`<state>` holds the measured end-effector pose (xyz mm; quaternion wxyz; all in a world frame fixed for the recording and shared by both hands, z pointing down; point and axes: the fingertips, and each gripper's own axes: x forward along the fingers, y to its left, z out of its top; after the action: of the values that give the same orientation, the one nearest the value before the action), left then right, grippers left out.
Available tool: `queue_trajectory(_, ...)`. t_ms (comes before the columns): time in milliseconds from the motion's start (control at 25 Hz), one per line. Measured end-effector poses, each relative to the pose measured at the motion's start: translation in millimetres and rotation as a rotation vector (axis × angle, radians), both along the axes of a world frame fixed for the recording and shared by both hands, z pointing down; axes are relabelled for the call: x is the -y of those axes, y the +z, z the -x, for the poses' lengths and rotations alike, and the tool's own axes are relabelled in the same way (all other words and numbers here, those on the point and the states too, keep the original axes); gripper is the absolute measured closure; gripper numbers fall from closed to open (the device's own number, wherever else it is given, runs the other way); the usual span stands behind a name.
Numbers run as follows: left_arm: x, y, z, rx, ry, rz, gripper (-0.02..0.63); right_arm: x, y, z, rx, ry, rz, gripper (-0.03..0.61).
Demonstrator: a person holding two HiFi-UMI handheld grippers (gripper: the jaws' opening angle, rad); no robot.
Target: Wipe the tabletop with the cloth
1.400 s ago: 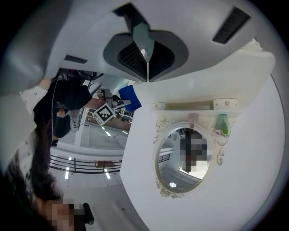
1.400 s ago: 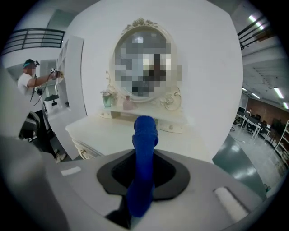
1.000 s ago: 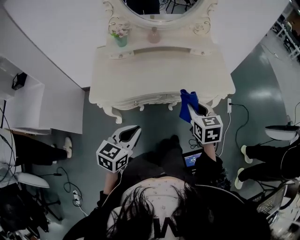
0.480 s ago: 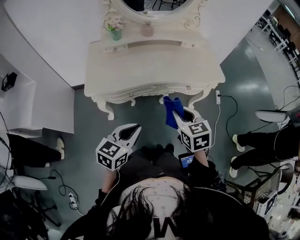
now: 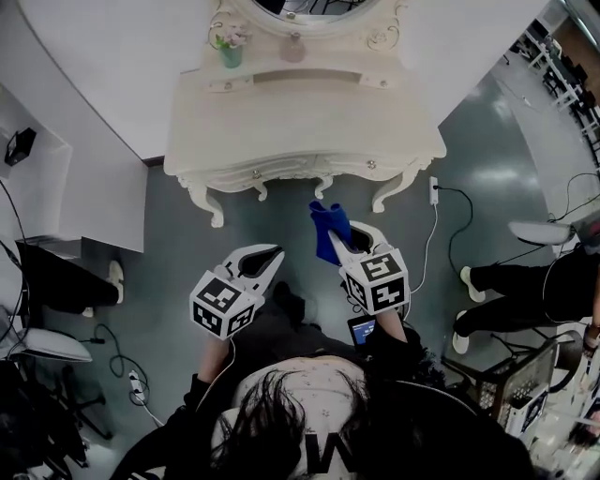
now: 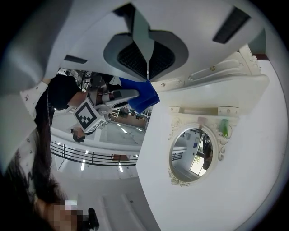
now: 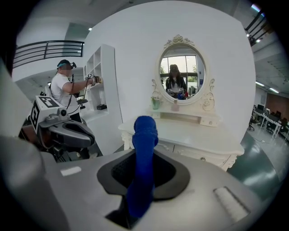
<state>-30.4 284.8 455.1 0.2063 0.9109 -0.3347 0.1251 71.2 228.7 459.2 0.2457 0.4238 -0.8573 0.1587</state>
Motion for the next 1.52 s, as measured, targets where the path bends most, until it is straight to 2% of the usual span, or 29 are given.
queue_trajectory(440,-76.4,-8.0,-56.8,0.012,0.036,-0.004,0.617,-81.1,6.3,-38.1,0.037,-0.017,0.026,0.500)
queue_trajectory(760,-117.2,-8.6,-79.6,0.023,0.032,-0.015,0.617,-127.0,2.4,-55.3,0.056,-0.036,0.023,0.500)
queue_trajectory(1200,-146.5,-8.7,-108.0,0.034,0.067,-0.044,0.617,-159.0,-5.0,-78.5,0.077,-0.033,-0.003,0.500)
queue_trajectory(1360,-151.1,-10.8,-110.3,0.032,0.069,-0.047,0.617,-163.8,-17.6,-77.7,0.115,-0.037,-0.015,0.500)
queue_trajectory(1520,-153.8,-10.3,-111.0,0.026,0.069,-0.046,0.617,-167.6,-22.4,-76.8,0.110,-0.043,-0.027,0.500)
